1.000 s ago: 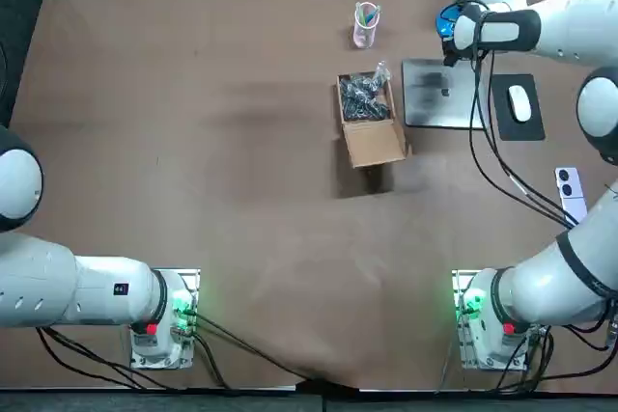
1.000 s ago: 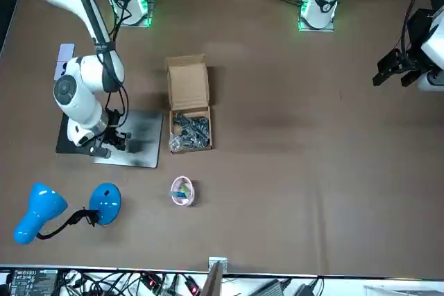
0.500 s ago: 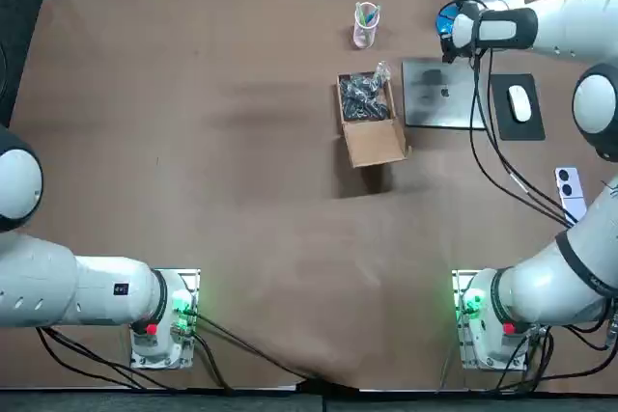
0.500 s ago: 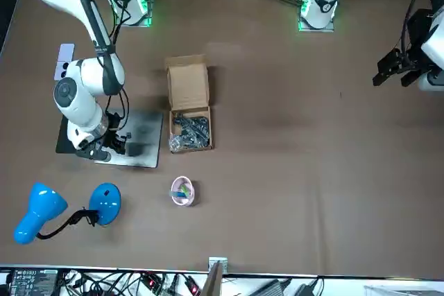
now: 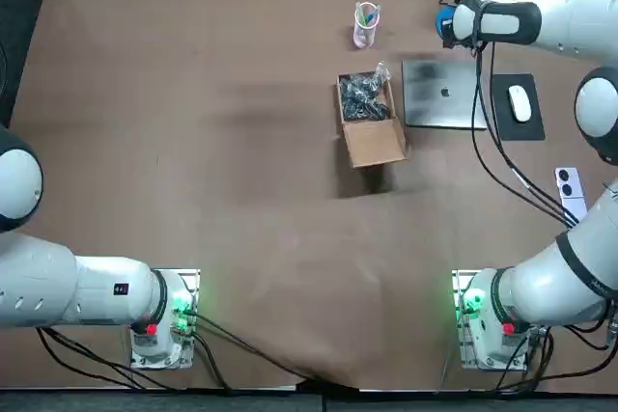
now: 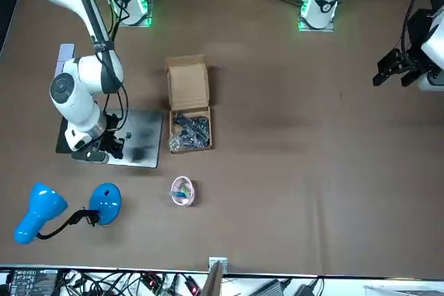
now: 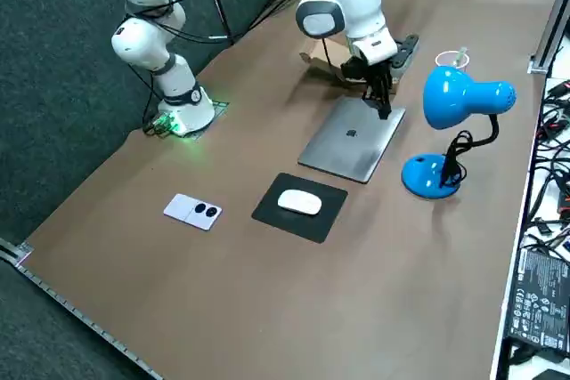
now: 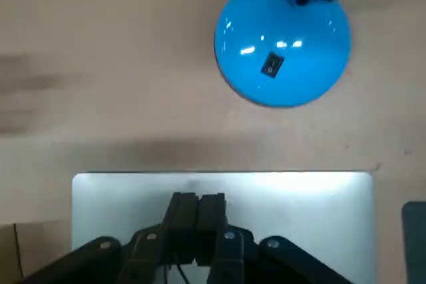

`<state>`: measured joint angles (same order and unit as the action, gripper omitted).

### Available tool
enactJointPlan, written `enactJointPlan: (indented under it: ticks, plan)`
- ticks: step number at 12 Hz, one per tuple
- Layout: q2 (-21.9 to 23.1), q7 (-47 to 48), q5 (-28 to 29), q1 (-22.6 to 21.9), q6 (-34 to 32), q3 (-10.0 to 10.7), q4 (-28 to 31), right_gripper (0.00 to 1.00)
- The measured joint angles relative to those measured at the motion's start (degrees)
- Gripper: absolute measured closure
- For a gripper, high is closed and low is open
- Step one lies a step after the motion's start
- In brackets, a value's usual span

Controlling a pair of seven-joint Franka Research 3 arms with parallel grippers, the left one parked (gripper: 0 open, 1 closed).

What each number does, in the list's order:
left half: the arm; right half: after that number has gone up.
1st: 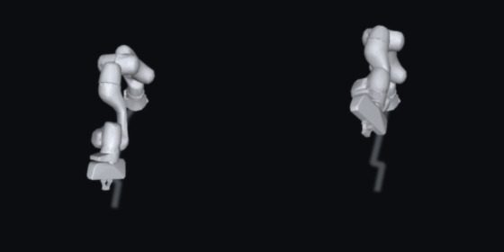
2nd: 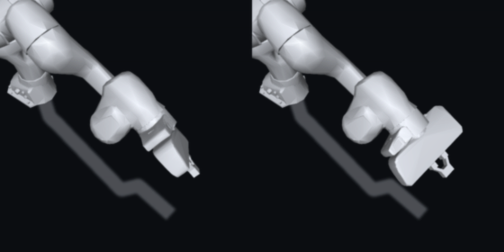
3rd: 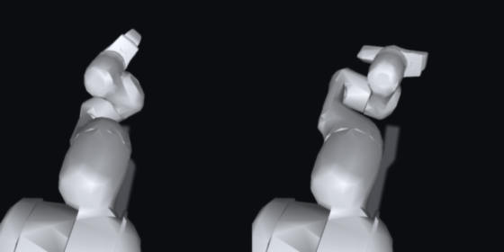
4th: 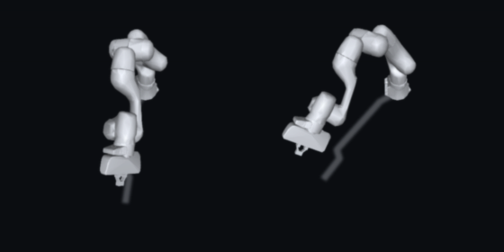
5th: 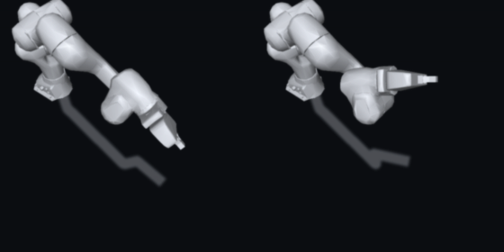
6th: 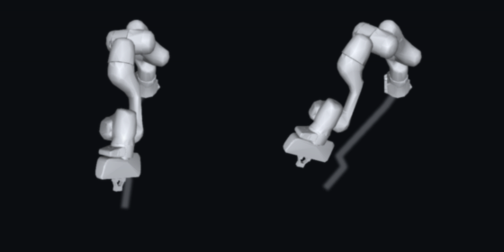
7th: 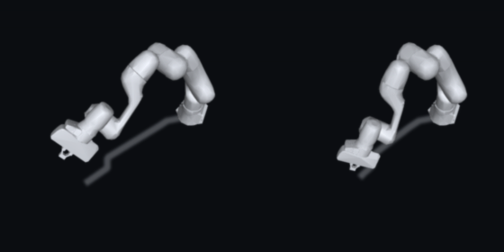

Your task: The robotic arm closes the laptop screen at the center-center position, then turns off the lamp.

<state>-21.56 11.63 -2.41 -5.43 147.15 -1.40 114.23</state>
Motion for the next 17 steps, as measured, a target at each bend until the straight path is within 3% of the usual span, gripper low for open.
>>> enactJointPlan:
  ticks: [6, 7, 9, 13, 15, 17]
  plan:
    - [0.31, 0.01, -1.11, -0.97, -9.46, -0.05, -6.06, 0.98]
    - [0.38, 0.04, -1.11, -1.08, -11.76, -0.04, -7.29, 0.96]
    - [0.83, 0.57, -1.15, -1.09, -15.82, -0.03, -9.08, 0.83]
    - [2.94, 5.43, -4.87, -2.17, -19.81, -0.09, -9.57, 0.89]
    - [3.62, 9.36, -7.74, -3.92, -20.31, -0.21, -9.58, 0.98]
    - [3.98, 12.68, -9.4, -5.98, -20.43, -0.29, -9.57, 0.98]
